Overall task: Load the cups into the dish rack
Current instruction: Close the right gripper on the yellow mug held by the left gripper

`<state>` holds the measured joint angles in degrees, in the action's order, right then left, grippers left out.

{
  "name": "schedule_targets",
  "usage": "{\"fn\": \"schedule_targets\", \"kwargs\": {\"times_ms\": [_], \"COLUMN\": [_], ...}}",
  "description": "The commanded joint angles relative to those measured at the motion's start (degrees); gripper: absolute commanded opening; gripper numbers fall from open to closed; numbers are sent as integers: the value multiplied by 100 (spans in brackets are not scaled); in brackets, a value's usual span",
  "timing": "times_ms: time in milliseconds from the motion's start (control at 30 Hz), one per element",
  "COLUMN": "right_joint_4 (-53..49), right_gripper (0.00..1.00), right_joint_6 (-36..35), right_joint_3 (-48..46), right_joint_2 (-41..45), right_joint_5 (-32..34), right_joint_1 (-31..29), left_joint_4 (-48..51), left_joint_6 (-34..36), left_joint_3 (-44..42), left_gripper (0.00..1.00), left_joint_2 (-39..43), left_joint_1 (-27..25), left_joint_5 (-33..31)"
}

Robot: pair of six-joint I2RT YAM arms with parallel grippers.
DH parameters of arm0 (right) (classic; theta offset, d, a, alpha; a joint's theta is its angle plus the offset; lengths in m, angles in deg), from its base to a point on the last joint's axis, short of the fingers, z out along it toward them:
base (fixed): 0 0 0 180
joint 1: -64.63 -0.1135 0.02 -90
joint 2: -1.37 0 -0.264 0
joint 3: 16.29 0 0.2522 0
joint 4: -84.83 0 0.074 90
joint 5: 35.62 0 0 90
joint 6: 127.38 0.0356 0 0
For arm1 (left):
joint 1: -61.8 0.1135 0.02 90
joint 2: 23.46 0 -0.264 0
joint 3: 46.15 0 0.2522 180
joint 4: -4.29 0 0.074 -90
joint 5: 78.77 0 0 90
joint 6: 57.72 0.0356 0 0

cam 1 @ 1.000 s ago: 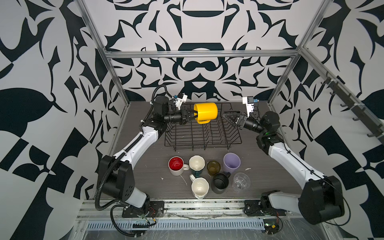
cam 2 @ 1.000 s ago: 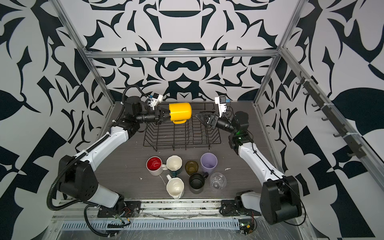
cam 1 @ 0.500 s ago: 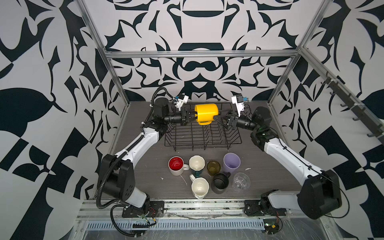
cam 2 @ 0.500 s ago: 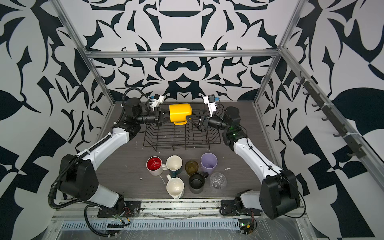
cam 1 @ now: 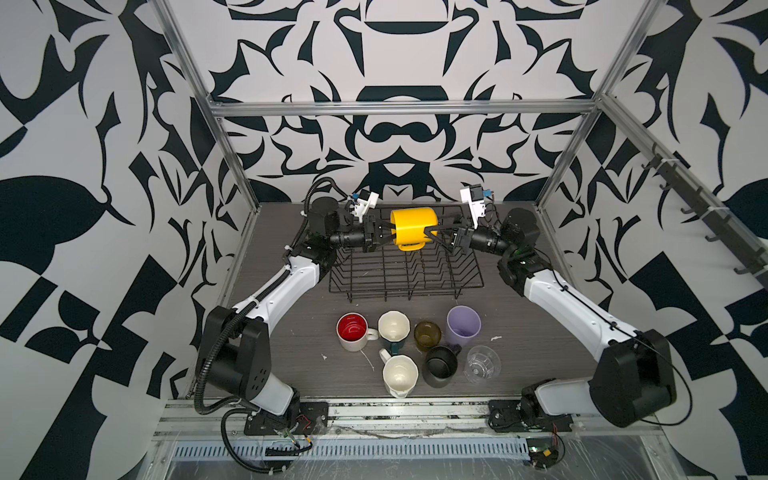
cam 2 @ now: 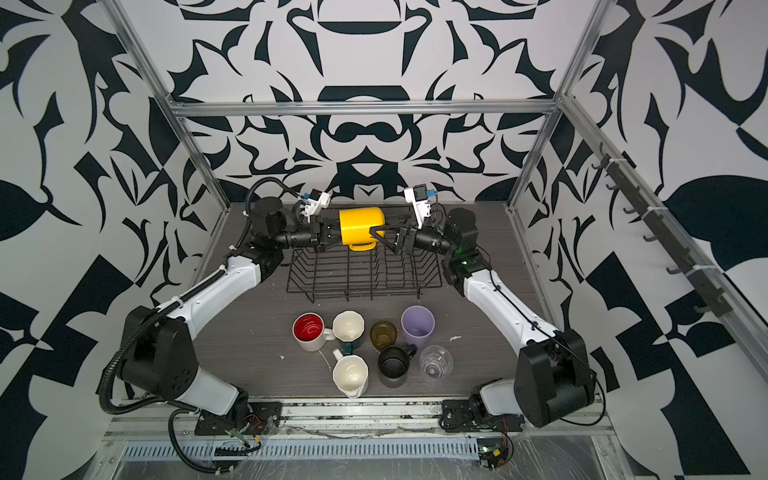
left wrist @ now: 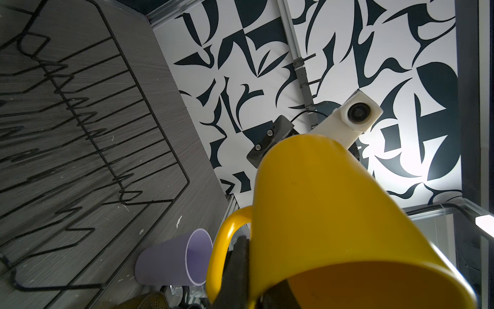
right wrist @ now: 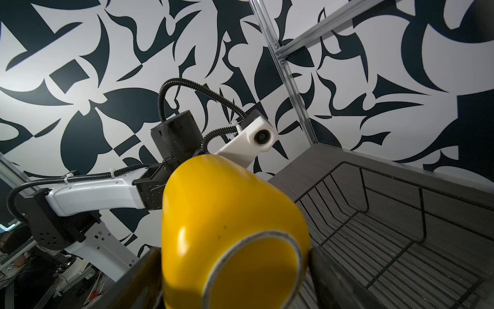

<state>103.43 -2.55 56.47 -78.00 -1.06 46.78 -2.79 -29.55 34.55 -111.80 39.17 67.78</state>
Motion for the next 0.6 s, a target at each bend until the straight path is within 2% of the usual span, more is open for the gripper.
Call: {"fn": "schedule_targets", "kwargs": {"times_ms": [0, 300, 567], "right_joint_4": [512, 824, -1007], "right_gripper": [87, 87, 96], "right_joint_6": [271, 715, -457], "right_joint_3": [268, 411, 358], "right_joint_2": [-130, -511, 152], "right_joint_5": [-26, -224, 1004], "right_joint_1": [3, -44, -12], "left_joint_4": [-643, -1166, -1272], "left_joint_6": [-82, -425, -489], "left_joint_3": [69, 57, 82], "left_gripper": [0, 0, 0], "left_joint_2": [62, -61, -44], "left_joint_1": [-167, -246, -247], "left_joint_5": [429, 538, 683]}}
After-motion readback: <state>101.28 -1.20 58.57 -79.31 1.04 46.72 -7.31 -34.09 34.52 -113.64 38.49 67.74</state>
